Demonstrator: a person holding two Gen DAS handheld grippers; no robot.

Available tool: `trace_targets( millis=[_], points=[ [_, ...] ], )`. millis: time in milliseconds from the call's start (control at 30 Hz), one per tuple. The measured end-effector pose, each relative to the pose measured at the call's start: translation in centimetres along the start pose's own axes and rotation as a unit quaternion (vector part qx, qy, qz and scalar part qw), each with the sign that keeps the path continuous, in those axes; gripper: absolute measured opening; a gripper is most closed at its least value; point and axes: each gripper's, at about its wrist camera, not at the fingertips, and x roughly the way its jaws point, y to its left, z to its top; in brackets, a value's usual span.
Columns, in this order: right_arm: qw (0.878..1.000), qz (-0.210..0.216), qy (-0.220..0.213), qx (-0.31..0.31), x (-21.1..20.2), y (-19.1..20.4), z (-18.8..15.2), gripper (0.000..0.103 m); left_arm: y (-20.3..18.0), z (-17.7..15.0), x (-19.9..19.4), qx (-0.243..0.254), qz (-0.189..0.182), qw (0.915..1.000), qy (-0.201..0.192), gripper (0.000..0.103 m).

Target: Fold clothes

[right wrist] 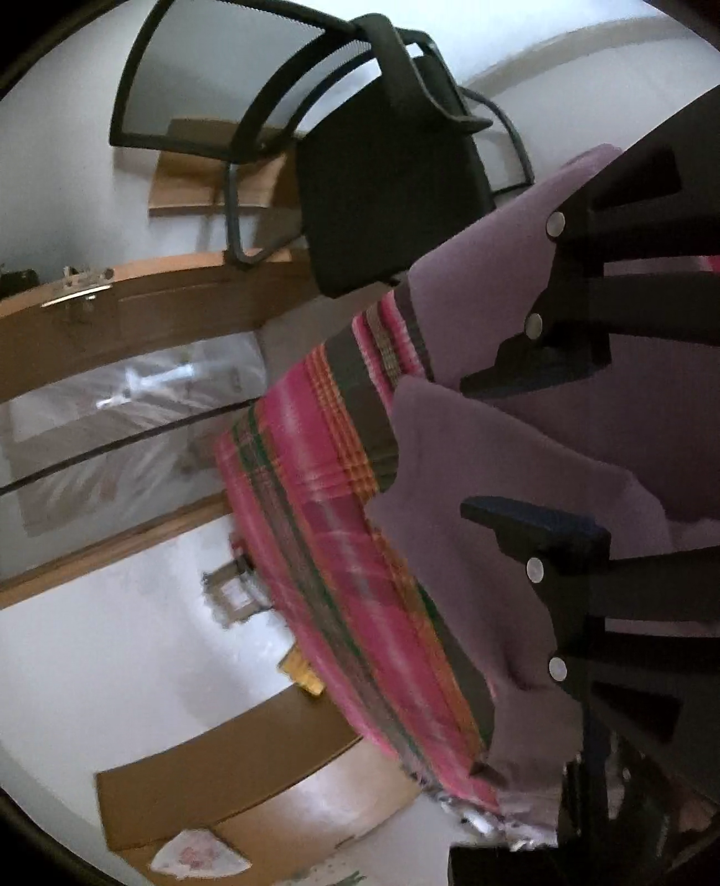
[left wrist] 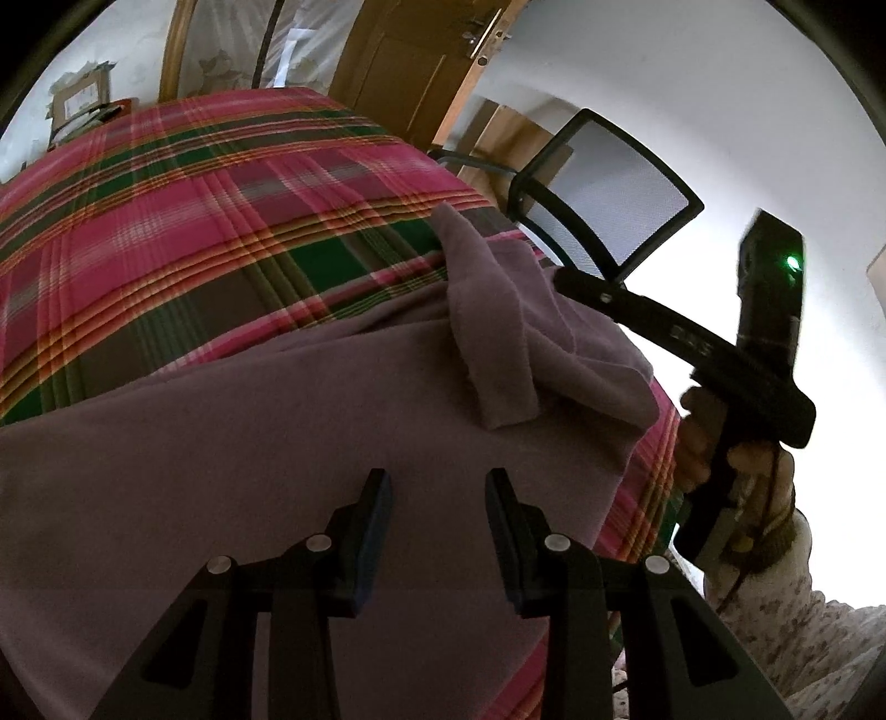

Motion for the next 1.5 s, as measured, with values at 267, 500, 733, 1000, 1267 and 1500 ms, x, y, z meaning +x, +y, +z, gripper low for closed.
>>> trace_targets(
  millis=[267, 500, 733, 1000, 1267, 1500],
  points=[
    [1.0, -0.01, 0.02, -0.006, 2.8, -0.4, 1.6, 0.039, 0.2, -0.1, -0.1, 0.0, -0.003, 1.0, -0.002, 0.035],
    [0.999, -0.038, 0.037, 0.0, 4.2, -0.8, 2.8, 0.039, 0.2, -0.1, 0.1, 0.001, -0.004, 1.0, -0.003, 0.036],
    [0.997, -0.052, 0.055, -0.008, 5.4, -0.7, 3.2, 0.039, 0.1, 0.0, 0.3, 0.002, -0.001, 1.0, -0.004, 0.036],
    [0.997, -0.037, 0.059, -0.014, 5.9, -0.8, 3.2, 0.032, -0.2, 0.1, 0.5, 0.005, 0.007, 1.0, -0.005, 0.036],
    [0.999, -0.009, 0.027, -0.027, 4.3, -0.3, 3.2, 0.008, -0.4, 0.2, 0.6, 0.004, 0.014, 0.9999, -0.006, 0.038],
    [1.0, -0.014, -0.007, -0.024, 2.0, -0.6, 3.9, 0.008, -0.9, 0.4, 0.8, 0.006, 0.024, 0.9997, -0.006, 0.038]
  ],
)
